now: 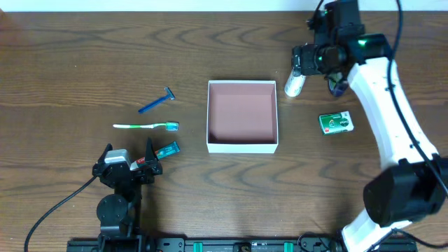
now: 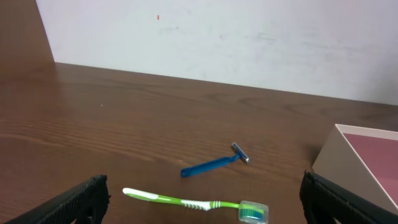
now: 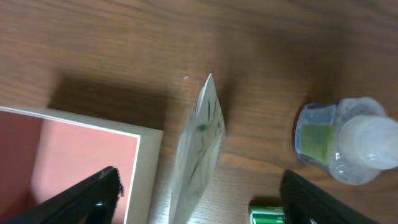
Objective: Pack container
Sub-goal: 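Move the right gripper to the white Pantene tube and grasp it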
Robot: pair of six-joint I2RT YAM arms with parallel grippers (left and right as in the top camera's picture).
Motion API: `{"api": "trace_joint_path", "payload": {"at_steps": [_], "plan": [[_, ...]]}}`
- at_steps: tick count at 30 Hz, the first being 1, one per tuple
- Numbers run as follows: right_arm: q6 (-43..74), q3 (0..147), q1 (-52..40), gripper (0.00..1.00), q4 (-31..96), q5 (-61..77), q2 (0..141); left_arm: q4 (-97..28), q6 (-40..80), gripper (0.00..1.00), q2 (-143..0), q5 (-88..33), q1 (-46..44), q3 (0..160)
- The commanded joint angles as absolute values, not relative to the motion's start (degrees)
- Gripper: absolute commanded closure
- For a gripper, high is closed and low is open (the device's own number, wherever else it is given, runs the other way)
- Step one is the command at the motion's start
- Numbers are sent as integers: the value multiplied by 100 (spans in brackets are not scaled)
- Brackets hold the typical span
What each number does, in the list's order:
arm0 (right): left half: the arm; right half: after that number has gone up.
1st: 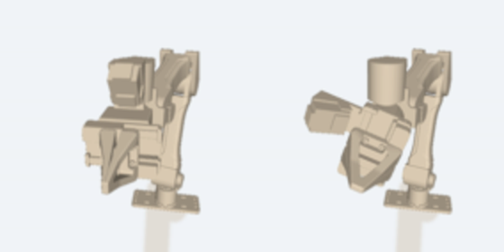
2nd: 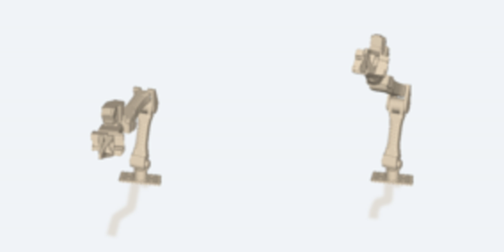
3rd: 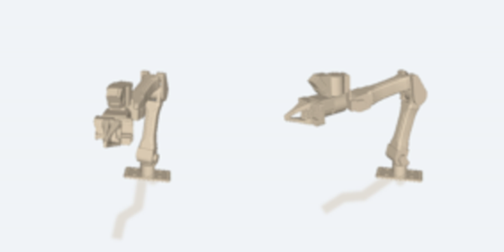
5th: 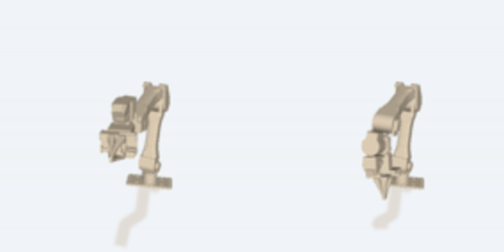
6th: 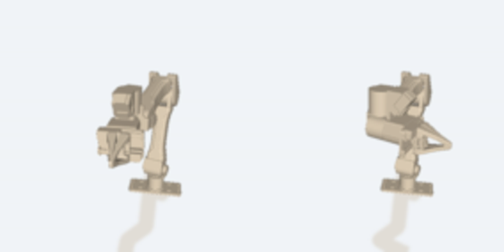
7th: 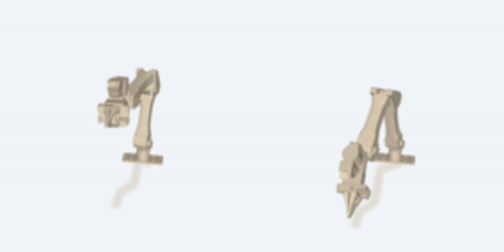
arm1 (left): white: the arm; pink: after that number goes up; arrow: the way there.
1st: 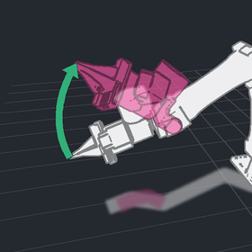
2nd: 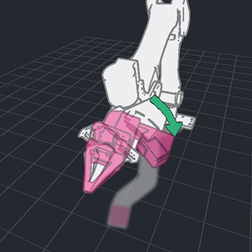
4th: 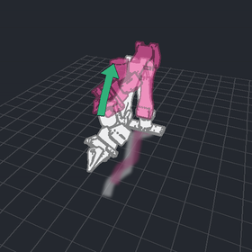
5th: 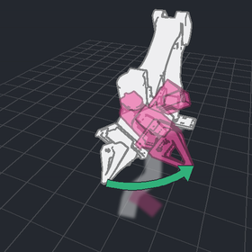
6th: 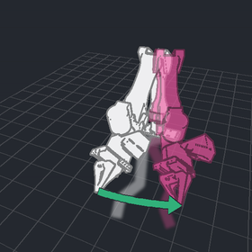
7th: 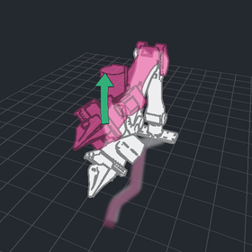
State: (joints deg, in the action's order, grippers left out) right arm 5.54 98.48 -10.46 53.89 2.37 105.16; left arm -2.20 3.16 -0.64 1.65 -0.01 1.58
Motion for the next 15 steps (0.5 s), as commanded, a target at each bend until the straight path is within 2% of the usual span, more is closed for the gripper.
{"api": "trace_joint_path", "payload": {"at_steps": [1,9,15], "plan": [[836,9966,-1170,23,5343,-198,10724,-408,287,2,-60,191,30,23],[897,9966,-1175,46,5157,-349,10857,-405,287,2,-60,189,32,23],[851,9966,-1175,53,5072,-469,10857,-408,287,2,-60,189,30,23]]}}
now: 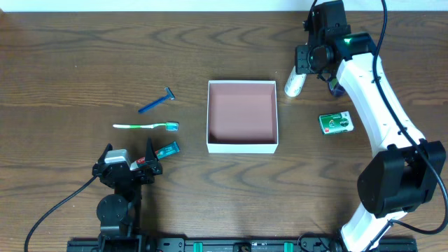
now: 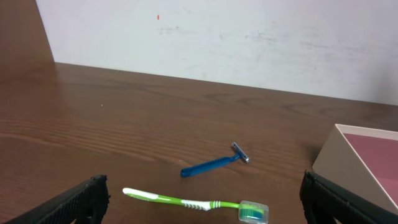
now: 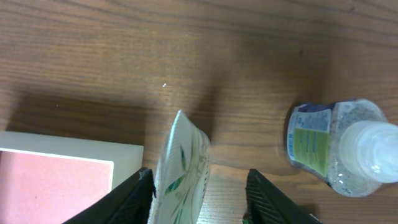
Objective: Pack container
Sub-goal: 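Move the right gripper to the white Pantene tube and grasp it, then carry the Pantene tube into the box's back-left corner and release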
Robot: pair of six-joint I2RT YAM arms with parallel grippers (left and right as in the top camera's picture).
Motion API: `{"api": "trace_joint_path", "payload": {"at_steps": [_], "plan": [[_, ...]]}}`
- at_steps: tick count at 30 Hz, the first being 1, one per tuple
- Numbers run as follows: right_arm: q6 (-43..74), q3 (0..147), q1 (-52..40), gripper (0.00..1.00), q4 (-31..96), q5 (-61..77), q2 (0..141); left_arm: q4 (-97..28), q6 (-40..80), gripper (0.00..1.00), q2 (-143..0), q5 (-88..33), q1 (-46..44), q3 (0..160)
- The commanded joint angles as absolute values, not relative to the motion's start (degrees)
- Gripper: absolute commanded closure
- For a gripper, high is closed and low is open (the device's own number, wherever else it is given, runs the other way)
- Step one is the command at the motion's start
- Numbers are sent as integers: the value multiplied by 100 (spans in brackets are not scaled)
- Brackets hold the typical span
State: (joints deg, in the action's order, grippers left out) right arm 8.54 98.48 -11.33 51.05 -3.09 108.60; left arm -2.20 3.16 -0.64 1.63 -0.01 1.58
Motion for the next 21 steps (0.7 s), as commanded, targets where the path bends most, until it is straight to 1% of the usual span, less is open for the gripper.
{"api": "trace_joint_path", "payload": {"at_steps": [1,4,6,8,9,15,21], "plan": [[849,9966,-1175,55,5065,-471,10857,-405,287,2,-60,191,32,23],[845,9966,-1175,66,5039,-469,10857,-405,287,2,-60,191,32,23],[803,9966,-1175,79,5035,-471,10857,-405,287,2,-60,191,32,23],[764,9966,-1175,96,5054,-469,10857,-408,287,2,-60,191,30,23],[764,9966,-1175,99,5070,-467,10857,-405,285,2,-60,191,32,23],[762,10022,-1175,99,5140,-473,10733,-405,287,2,-60,191,32,23],[766,10468,-1201,99,5498,-449,10119,-405,287,2,-60,189,30,23]]}}
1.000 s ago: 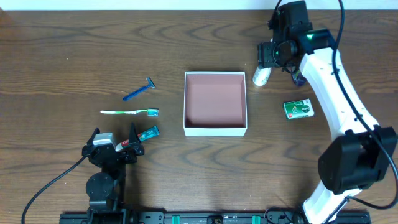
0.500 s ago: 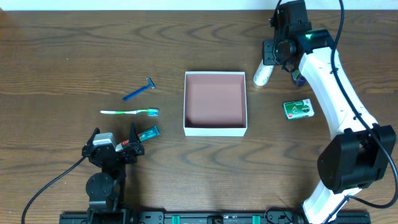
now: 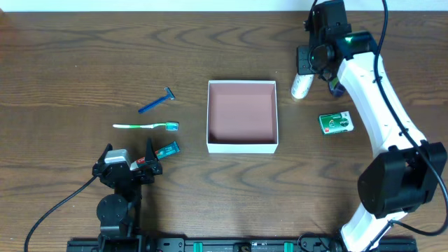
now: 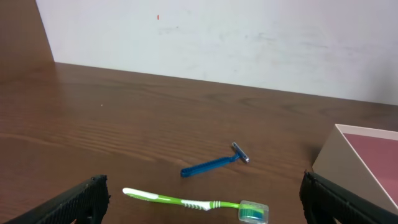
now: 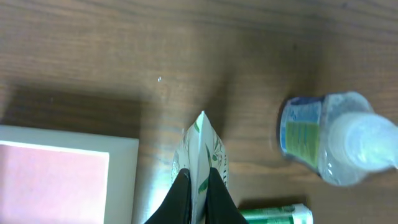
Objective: Pack container
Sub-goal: 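Carry the Pantene tube into the box's back-left corner and release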
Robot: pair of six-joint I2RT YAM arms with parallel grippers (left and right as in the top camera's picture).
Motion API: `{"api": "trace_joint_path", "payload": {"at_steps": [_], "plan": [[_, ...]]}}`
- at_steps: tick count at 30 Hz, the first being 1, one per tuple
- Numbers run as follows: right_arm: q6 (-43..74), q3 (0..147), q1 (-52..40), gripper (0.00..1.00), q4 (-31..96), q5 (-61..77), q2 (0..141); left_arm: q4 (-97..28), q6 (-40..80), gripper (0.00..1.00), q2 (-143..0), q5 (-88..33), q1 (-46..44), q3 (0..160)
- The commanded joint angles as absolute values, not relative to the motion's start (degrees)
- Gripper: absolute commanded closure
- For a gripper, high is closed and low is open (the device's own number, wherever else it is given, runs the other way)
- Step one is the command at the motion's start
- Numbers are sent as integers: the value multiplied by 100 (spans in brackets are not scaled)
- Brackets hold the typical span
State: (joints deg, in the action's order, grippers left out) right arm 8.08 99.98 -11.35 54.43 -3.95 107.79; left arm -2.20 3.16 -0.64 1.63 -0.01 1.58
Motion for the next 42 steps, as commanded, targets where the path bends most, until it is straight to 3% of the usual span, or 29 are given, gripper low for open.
{"api": "trace_joint_path", "payload": {"at_steps": [1,17,30,42], "plan": [[768,10547,-1216,99,5586,-434,9992,-405,287,2,-60,191,30,23],[2152,10683,-2536,99,6252,-233,8291,-405,287,2,-60,191,30,23],[2790,10606,-3402,99,5588,-301,9651,-408,287,2,-60,191,32,23],[2871,10606,-3603,99,4884,-301,10739,-408,287,2,-60,191,32,23]]}}
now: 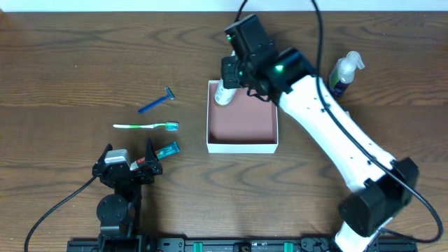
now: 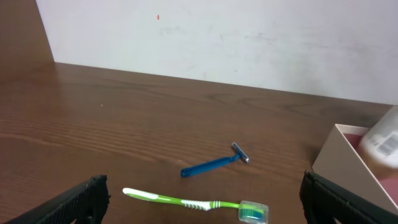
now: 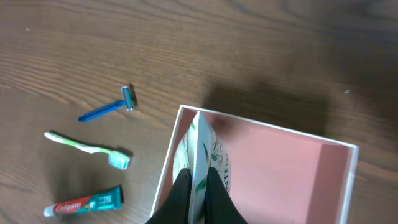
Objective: Pack container
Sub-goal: 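Carry the Pantene tube into the box's back-left corner and release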
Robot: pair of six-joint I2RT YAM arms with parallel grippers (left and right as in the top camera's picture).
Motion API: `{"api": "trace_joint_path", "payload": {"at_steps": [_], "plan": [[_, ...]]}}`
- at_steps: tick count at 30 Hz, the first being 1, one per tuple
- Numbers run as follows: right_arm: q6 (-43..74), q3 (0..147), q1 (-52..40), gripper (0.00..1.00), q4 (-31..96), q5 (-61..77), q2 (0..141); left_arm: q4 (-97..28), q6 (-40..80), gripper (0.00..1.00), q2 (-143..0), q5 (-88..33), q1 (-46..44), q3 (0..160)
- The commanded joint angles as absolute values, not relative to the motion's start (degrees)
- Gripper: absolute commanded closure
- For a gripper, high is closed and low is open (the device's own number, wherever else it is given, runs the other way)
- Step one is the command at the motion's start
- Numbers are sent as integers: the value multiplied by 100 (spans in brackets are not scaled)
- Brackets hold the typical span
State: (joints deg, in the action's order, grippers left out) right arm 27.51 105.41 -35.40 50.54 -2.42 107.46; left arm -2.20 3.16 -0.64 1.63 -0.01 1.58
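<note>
The white box (image 1: 241,148) with a pink floor stands mid-table. My right gripper (image 3: 198,186) is shut on a white leaf-printed tube (image 3: 202,152), held above the box's far-left corner; the overhead view shows the tube (image 1: 222,93) at that corner. A blue razor (image 1: 157,101), a green toothbrush (image 1: 145,126) and a toothpaste tube (image 1: 166,150) lie left of the box. My left gripper (image 1: 129,157) rests open near the table's front edge beside the toothpaste, with nothing between its fingers.
A clear pump bottle (image 1: 343,71) stands at the back right. My right arm (image 1: 329,133) stretches diagonally across the table's right half and hides what lies under it. A wall (image 2: 217,37) rises behind the table's far edge.
My right gripper, still shut on the leaf-printed tube, was right of the box beside the pump bottle. It now holds the tube over the box's far-left corner. The left arm is unmoved.
My right gripper stood open over the leaf-printed tube lying right of the box. Its fingers then came close on either side of the tube, then were shut on it. Now the tube is held over the box's far-left corner. My left gripper has stayed put throughout.
</note>
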Motion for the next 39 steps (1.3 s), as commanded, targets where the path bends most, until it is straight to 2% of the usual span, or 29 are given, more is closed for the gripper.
{"api": "trace_joint_path", "payload": {"at_steps": [1,28,29,30,32,34,35,39], "plan": [[2869,10606,-3603,99,4821,-301,10794,-408,287,2,-60,191,32,23],[2867,10606,-3607,99,4469,-320,11286,-408,287,2,-60,191,32,23],[2867,10606,-3607,96,4458,-318,11286,-408,287,2,-60,191,32,23],[2867,10606,-3607,88,4453,-316,11286,-408,287,2,-60,191,32,23],[2836,10606,-3607,60,4453,-294,11286,-405,287,2,-60,191,32,23],[2711,10606,-3607,48,4438,-224,11286,-408,287,2,-60,189,32,23],[2689,10606,-3614,44,4438,-211,11286,-405,287,2,-60,191,32,23],[2648,10606,-3647,42,4434,-189,11286,-408,287,2,-60,191,32,23]]}}
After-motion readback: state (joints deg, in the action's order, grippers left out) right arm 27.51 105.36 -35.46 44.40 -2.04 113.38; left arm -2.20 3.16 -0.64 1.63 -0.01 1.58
